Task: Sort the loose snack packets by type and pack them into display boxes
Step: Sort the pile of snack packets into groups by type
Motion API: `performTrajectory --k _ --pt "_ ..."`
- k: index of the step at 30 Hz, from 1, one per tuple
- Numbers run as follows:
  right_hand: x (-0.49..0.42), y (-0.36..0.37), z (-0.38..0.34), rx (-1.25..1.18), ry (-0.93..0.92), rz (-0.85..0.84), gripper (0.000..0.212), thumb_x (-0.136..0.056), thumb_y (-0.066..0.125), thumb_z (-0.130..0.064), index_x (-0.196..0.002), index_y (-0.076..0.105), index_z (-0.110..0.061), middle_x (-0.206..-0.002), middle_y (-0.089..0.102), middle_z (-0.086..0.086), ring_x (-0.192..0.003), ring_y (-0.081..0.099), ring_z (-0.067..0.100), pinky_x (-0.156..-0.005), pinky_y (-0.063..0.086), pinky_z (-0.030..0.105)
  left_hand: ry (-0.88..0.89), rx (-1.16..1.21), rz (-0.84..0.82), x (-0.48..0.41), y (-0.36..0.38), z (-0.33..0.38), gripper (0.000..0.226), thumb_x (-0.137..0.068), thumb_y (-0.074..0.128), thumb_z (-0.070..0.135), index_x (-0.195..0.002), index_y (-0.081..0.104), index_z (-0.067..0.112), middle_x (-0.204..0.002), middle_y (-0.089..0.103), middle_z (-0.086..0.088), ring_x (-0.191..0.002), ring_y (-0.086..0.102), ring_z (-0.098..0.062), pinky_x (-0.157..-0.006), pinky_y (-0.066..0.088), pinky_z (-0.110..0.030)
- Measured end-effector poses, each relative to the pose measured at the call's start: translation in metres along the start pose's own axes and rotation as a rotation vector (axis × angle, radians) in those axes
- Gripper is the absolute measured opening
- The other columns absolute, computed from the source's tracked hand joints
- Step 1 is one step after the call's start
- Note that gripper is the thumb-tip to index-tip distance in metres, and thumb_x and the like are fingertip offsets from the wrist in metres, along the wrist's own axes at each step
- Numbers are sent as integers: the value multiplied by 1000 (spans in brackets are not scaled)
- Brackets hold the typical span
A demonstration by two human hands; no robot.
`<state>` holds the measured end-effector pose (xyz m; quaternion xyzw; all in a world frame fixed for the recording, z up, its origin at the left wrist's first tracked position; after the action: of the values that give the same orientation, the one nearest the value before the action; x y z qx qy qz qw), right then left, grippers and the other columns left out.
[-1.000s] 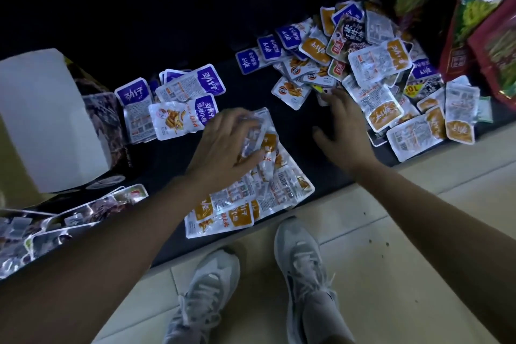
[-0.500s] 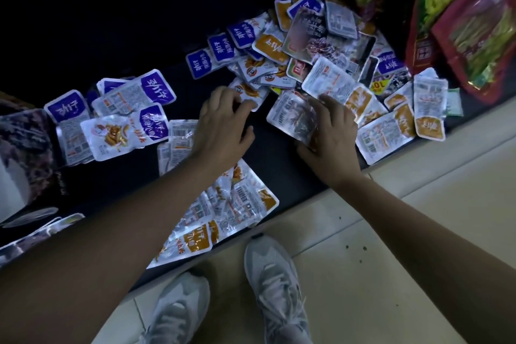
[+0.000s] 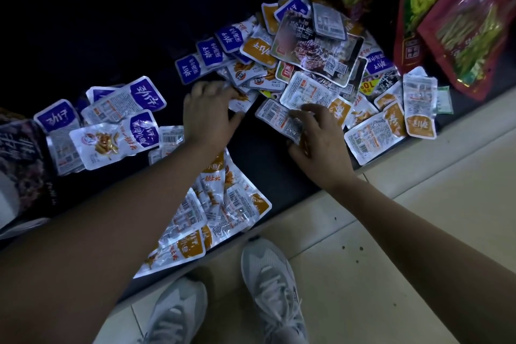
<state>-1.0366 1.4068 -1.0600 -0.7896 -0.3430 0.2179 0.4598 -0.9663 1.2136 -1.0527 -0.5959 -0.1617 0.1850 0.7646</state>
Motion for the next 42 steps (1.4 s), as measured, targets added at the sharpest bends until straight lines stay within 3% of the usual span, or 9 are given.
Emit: performTrajectory --k 3,8,14,19,25,29,33,38,42 --pt "5 6 -9 15 -12 -16 50 -82 54 -29 -129 54 -10 -133 47 18 -115 50 37 -92 43 47 48 -32 -50 13 4 4 32 -90 58 28 -120 65 19 -128 53 -13 -120 44 -33 -92 34 -40" --pt "8 13 -17 92 11 -37 55 -81 58 -32 -131 52 -11 -142 39 20 -119 46 38 -91 42 46 151 -1 34 35 -6 3 15 -83 63 28 -80 72 16 -92 53 -9 -97 49 -33 -75 30 -34" --pt "13 13 -15 37 95 -25 56 -83 52 -35 -131 52 -5 -142 38 22 -122 47 40 -93 46 51 -131 58 -142 31 2 -5 64 -91 59 41 -141 38 10 -136 46 -14 -125 38 -32 -98 32 -39" --pt "12 7 -17 -176 229 29 59 -80 62 -48 -127 53 -13 -133 38 12 -108 54 30 -88 50 46 -203 140 -200 18 6 0 49 -83 69 43 -123 55 18 -122 60 -8 -120 41 -31 -95 32 -38" --pt "8 5 -26 -488 402 75 62 -81 75 -32 -133 45 -15 -126 33 4 -98 51 3 -79 44 8 -175 348 -108 29 -9 -7 24 -92 59 41 -94 70 20 -91 56 3 -124 32 -26 -98 23 -35" --pt "4 7 -36 -629 486 76 61 -78 78 -30 -128 46 -15 -120 29 4 -93 53 12 -75 53 25 -240 482 -87 34 -9 -5 23 -94 55 37 -97 70 19 -76 46 9 -123 37 -21 -103 16 -32" --pt "6 22 -34 -397 407 -43 49 -86 70 -35 -127 57 -13 -130 30 15 -124 38 31 -104 40 39 -147 404 -243 37 3 4 35 -101 34 27 -101 67 16 -99 61 -4 -123 42 -21 -113 7 -37" --pt "11 19 -44 -41 193 -71 59 -79 35 -51 -121 65 -21 -131 46 16 -119 38 38 -92 36 47 0 162 -109 49 -1 -16 32 -95 45 36 -98 71 18 -111 59 -1 -124 34 -24 -105 18 -37" --pt "12 19 -33 94 281 -103 65 -84 38 -43 -147 35 -23 -158 19 13 -146 9 36 -111 15 56 71 177 5 57 -9 -21 37 -89 41 36 -109 65 17 -115 58 -7 -122 41 -30 -98 28 -40"
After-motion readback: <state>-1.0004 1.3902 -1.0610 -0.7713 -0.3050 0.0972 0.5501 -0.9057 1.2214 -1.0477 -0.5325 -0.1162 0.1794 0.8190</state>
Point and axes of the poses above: each hand's wrist, its own x-axis away from the middle knuckle, its own y-axis out of the palm, z = x × y, the point moved 5 cm from there along -x, towards the middle knuckle
